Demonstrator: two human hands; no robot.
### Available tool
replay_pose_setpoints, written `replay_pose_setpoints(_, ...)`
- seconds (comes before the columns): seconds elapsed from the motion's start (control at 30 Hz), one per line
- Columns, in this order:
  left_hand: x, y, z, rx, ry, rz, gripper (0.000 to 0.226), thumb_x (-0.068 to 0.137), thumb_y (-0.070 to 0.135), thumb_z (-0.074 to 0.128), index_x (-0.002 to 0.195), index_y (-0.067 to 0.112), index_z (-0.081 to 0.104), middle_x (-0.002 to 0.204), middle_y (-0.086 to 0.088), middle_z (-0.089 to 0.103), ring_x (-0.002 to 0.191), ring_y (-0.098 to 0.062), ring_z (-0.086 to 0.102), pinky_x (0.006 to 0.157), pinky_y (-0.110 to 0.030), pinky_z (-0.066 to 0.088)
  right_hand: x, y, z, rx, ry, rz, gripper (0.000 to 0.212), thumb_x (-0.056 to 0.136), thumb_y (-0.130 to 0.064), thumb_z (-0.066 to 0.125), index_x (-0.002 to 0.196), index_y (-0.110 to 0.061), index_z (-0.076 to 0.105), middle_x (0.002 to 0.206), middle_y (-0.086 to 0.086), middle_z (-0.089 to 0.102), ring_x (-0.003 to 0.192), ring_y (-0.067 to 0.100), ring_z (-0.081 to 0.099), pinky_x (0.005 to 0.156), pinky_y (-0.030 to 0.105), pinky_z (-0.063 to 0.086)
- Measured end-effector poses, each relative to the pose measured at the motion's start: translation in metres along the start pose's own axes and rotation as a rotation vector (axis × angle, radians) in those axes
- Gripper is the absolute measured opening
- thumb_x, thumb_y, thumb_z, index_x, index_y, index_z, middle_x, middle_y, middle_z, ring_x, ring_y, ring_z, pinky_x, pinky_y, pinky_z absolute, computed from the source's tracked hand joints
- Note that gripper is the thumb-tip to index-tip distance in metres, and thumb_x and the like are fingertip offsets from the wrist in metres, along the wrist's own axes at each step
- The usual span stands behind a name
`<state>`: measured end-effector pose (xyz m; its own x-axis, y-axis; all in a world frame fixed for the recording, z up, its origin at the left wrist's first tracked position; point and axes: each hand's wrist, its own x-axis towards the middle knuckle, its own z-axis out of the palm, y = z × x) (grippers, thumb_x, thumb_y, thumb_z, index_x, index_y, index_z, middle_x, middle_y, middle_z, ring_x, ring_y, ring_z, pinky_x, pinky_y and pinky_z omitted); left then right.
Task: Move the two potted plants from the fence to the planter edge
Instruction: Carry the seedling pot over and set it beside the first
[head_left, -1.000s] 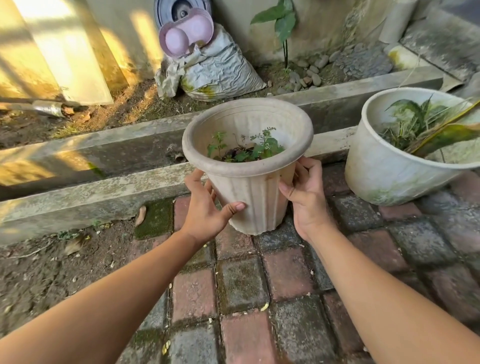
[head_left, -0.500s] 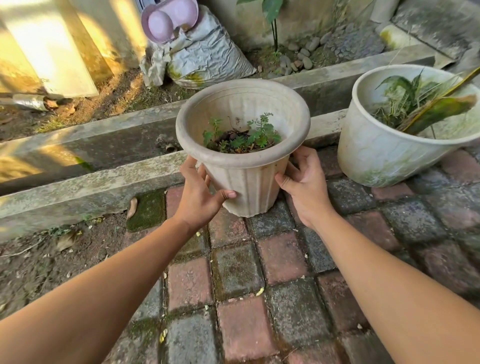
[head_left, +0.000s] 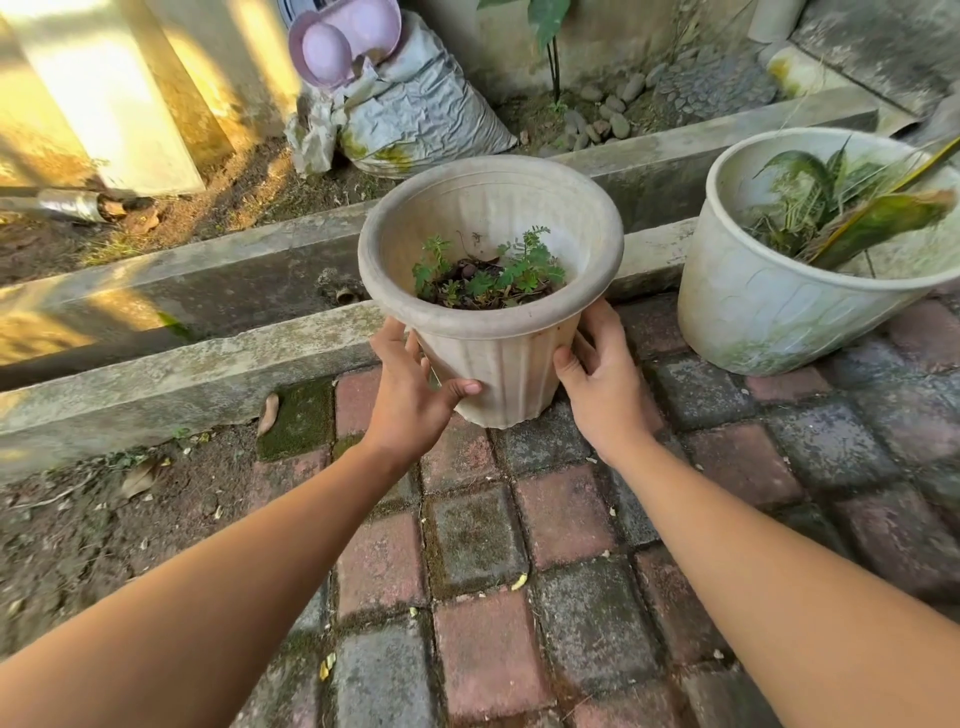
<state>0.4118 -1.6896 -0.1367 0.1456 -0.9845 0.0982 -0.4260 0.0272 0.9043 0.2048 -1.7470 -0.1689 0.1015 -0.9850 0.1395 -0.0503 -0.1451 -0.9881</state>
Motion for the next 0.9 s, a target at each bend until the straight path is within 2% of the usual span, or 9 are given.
replay_pose_setpoints(0.07, -0.002, 0.000, -0.006, -0.019, 0.001, -0.037, 0.085, 0.085, 0.004, 0.085, 0.135, 0.011, 0.018, 0.149, -0.002, 0.038, 0.150, -0.019, 0.039, 0.123, -0.024, 0.034, -0.002, -0.003, -0.003, -0.041, -0.023, 0.016, 0.067, 0.100, 0.000, 0.064, 0.158, -0.021, 0.037, 0.139, -0.034, 0.049, 0.122, -0.027, 0.049, 0.106, 0.003, 0.040)
replay_pose_setpoints(0.13, -0.003, 0.001, -0.022, -0.069, -0.005, -0.072, 0.073, 0.089, -0.013, 0.075, 0.130, 0.022, 0.025, 0.152, 0.002, 0.042, 0.153, -0.023, 0.040, 0.128, -0.042, 0.034, -0.004, -0.014, -0.012, 0.015, -0.051, 0.055, 0.058, 0.101, -0.007, 0.066, 0.151, -0.029, 0.047, 0.138, -0.031, 0.056, 0.123, -0.020, 0.055, 0.100, 0.006, 0.046)
replay_pose_setpoints(0.23, 0.002, 0.015, -0.052, -0.151, 0.058, -0.083, 0.064, 0.088, -0.027, 0.050, 0.124, 0.025, 0.044, 0.147, -0.012, 0.057, 0.135, -0.025, 0.063, 0.116, -0.050, 0.053, -0.002, -0.038, -0.025, 0.172, 0.024, 0.158, 0.027, 0.098, -0.038, 0.059, 0.116, -0.054, 0.070, 0.119, -0.031, 0.074, 0.115, -0.006, 0.068, 0.095, 0.025, 0.056)
replay_pose_setpoints(0.3, 0.010, 0.031, -0.066, -0.243, 0.161, -0.065, 0.062, 0.085, -0.023, 0.045, 0.131, 0.018, 0.047, 0.138, -0.017, 0.062, 0.117, -0.023, 0.069, 0.105, -0.044, 0.056, 0.005, -0.054, -0.032, 0.217, 0.081, 0.174, 0.024, 0.093, -0.055, 0.057, 0.113, -0.057, 0.070, 0.121, -0.020, 0.077, 0.116, 0.008, 0.071, 0.102, 0.042, 0.054)
replay_pose_setpoints(0.4, 0.023, 0.060, -0.072, -0.354, 0.226, -0.036, 0.048, 0.086, 0.009, 0.044, 0.132, 0.019, 0.054, 0.141, -0.014, 0.063, 0.114, -0.028, 0.070, 0.098, -0.047, 0.053, 0.020, -0.080, -0.032, 0.225, 0.014, 0.162, 0.059, 0.082, -0.072, 0.057, 0.137, -0.052, 0.054, 0.145, -0.007, 0.064, 0.132, 0.021, 0.062, 0.105, 0.055, 0.050)
replay_pose_setpoints(0.5, 0.028, 0.080, -0.058, -0.309, 0.147, -0.063, 0.058, 0.089, 0.040, 0.050, 0.146, 0.026, 0.048, 0.158, -0.013, 0.050, 0.142, -0.037, 0.054, 0.113, -0.056, 0.048, 0.030, -0.097, -0.024, 0.061, -0.087, 0.144, 0.089, 0.078, -0.068, 0.064, 0.157, -0.044, 0.031, 0.155, -0.013, 0.049, 0.141, 0.015, 0.051, 0.113, 0.057, 0.044)
replay_pose_setpoints(0.63, 0.031, 0.083, -0.046, -0.254, 0.147, -0.081, 0.081, 0.087, 0.018, 0.058, 0.159, 0.030, 0.022, 0.164, -0.009, 0.036, 0.144, -0.041, 0.050, 0.120, -0.059, 0.046, 0.035, -0.103, -0.016, -0.032, -0.064, 0.156, 0.092, 0.079, -0.050, 0.059, 0.162, -0.037, 0.020, 0.154, -0.008, 0.046, 0.139, 0.019, 0.049, 0.117, 0.058, 0.042)
replay_pose_setpoints(0.7, 0.030, 0.083, -0.044, -0.267, 0.169, -0.101, 0.083, 0.086, 0.013, 0.052, 0.160, 0.032, 0.019, 0.165, -0.012, 0.034, 0.143, -0.039, 0.051, 0.120, -0.057, 0.047, 0.035, -0.104, -0.015, -0.073, -0.052, 0.145, 0.085, 0.083, -0.042, 0.053, 0.161, -0.036, 0.022, 0.149, -0.008, 0.049, 0.135, 0.019, 0.050, 0.115, 0.057, 0.043)
replay_pose_setpoints(0.9, 0.026, 0.090, -0.035, -0.126, 0.166, -0.055, 0.073, 0.097, 0.013, 0.043, 0.164, 0.026, 0.019, 0.170, 0.002, 0.027, 0.157, -0.025, 0.029, 0.131, -0.055, 0.028, 0.049, -0.105, -0.026, -0.198, -0.064, 0.137, 0.084, 0.081, -0.039, 0.045, 0.162, -0.031, 0.023, 0.154, -0.003, 0.045, 0.140, 0.022, 0.045, 0.115, 0.051, 0.041)
